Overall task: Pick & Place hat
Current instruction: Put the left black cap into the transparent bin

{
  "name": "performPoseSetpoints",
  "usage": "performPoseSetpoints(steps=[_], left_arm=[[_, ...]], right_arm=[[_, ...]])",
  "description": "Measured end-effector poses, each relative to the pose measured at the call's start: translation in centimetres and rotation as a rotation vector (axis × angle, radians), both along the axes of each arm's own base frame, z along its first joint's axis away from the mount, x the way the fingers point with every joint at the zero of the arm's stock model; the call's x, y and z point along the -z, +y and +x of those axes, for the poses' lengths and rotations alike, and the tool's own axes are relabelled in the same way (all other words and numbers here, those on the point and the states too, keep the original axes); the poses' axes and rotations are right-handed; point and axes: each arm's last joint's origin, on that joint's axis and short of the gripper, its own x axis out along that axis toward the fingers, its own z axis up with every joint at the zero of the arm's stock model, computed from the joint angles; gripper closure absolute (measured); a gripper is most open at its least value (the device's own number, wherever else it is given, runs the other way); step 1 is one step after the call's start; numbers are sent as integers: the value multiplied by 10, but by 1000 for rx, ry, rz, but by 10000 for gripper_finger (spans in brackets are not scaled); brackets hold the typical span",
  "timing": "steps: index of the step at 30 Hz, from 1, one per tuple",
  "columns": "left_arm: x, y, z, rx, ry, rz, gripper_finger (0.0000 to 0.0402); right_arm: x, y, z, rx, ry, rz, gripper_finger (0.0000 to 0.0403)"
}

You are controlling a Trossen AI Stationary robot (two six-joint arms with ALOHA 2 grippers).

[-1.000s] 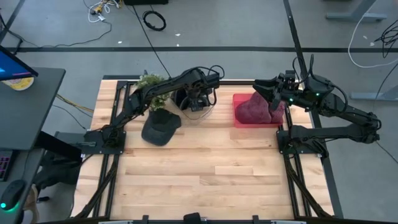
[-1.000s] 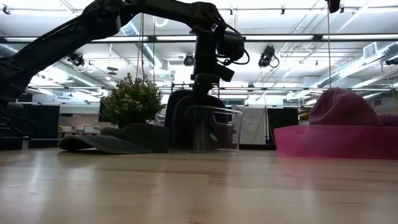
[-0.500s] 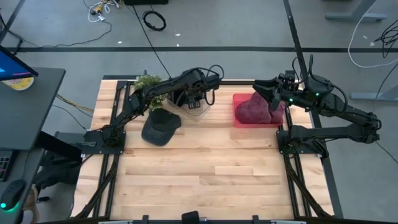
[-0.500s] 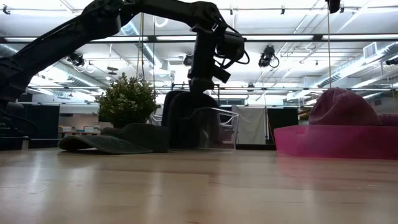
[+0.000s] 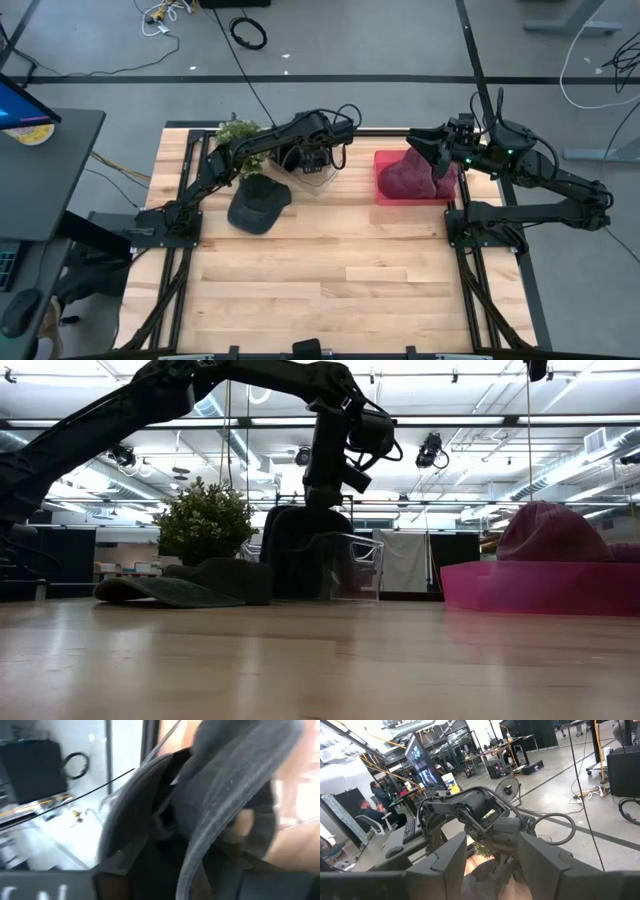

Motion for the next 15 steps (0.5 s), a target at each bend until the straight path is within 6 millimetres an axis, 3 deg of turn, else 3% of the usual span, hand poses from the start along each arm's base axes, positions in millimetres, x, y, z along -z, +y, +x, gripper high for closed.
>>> performPoseSetpoints(steps=[6,15], left_arm=[[-4,-3,-3,10,43,25,183],[-15,-1,-10,27,46,26,179]], right_arm=[[0,0,0,0,4,1,223],[0,0,0,0,6,-2,223]])
